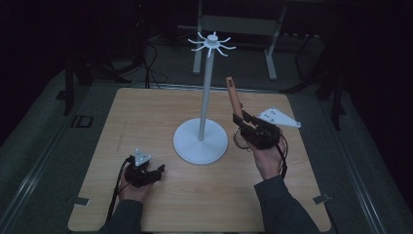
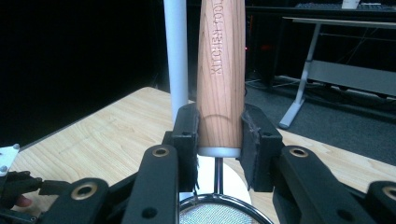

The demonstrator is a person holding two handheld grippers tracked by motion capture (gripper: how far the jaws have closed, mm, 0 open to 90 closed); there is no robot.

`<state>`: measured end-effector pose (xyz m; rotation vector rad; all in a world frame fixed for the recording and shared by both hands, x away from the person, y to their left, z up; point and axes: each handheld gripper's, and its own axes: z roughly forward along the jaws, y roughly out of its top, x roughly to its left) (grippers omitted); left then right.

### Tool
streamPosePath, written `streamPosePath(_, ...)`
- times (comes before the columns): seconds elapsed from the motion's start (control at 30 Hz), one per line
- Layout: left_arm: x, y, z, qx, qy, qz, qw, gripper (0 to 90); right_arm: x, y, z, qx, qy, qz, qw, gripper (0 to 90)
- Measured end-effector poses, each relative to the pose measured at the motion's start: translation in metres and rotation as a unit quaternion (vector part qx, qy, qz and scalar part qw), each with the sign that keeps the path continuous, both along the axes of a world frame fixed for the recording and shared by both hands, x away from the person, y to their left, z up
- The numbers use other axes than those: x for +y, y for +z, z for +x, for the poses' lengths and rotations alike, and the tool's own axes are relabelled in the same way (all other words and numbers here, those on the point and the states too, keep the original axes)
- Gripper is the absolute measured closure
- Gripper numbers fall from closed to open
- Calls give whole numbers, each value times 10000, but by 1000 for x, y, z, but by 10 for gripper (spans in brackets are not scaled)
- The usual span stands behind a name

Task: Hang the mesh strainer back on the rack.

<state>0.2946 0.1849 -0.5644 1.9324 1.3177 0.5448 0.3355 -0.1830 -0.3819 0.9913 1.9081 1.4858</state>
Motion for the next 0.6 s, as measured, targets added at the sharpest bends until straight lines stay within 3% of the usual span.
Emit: streamPosePath(0.6,0,0,0,-1,0,0,10000,332,-1,5,0,-28,78,167,9998,699)
